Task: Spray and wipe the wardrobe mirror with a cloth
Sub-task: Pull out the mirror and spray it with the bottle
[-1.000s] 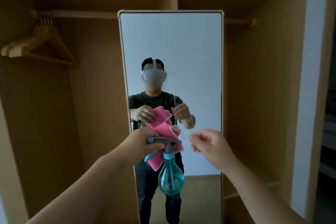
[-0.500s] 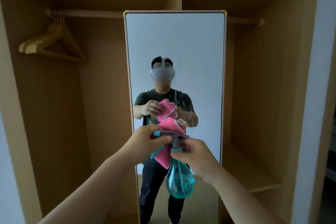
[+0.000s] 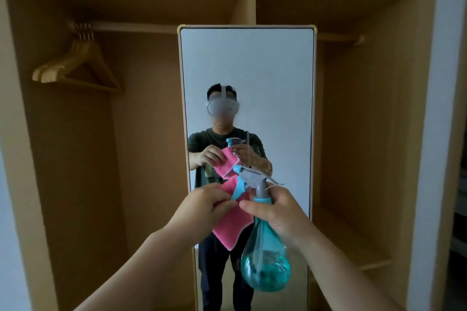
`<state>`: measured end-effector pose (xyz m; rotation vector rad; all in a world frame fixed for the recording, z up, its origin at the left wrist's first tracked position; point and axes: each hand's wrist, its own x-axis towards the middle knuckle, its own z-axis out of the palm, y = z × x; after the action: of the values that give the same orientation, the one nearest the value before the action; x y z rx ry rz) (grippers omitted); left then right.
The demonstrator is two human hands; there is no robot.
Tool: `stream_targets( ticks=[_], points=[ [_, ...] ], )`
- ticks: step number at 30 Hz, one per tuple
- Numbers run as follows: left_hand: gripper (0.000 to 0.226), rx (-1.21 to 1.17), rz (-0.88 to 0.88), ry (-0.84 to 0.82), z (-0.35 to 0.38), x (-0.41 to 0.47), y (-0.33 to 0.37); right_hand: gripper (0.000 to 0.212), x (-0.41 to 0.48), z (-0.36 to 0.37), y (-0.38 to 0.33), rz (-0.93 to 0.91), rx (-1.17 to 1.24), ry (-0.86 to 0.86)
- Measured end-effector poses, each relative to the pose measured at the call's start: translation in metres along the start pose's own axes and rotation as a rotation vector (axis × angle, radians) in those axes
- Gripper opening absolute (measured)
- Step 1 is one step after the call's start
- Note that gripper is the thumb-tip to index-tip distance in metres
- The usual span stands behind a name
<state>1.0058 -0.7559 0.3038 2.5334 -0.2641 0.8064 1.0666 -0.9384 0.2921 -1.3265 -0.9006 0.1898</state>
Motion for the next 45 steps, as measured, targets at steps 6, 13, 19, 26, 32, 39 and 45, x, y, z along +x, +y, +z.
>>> stream_targets(
  ticks=[6,13,19,26,32,39,45],
  points=[
    [0.022,-0.012,0.031,0.038,-0.019,0.009,0.004,0.012,0.014,0.024,-0.009,0.023,0.055,0.164],
    [0.025,0.077,0.1,-0.017,-0.03,0.012,0.002,0.026,0.013,0.05,-0.01,0.124,0.154,0.225],
    [0.017,0.168,0.103,-0.057,-0.046,0.022,-0.012,0.031,0.021,0.016,-0.059,0.024,-0.113,0.456],
    [0.022,0.209,-0.027,0.053,-0.065,0.039,-0.009,0.016,0.053,-0.049,-0.123,0.019,-0.41,0.719],
    [0.029,0.176,-0.046,0.085,-0.066,0.05,-0.002,0.017,0.057,-0.075,-0.137,-0.055,-0.481,0.804],
    [0.032,0.196,-0.065,0.094,-0.066,0.055,0.001,0.015,0.06,-0.085,-0.132,-0.078,-0.519,0.776],
    [0.027,0.199,-0.087,0.097,-0.066,0.053,0.001,0.023,0.06,-0.083,-0.133,-0.06,-0.498,0.671]
  ],
)
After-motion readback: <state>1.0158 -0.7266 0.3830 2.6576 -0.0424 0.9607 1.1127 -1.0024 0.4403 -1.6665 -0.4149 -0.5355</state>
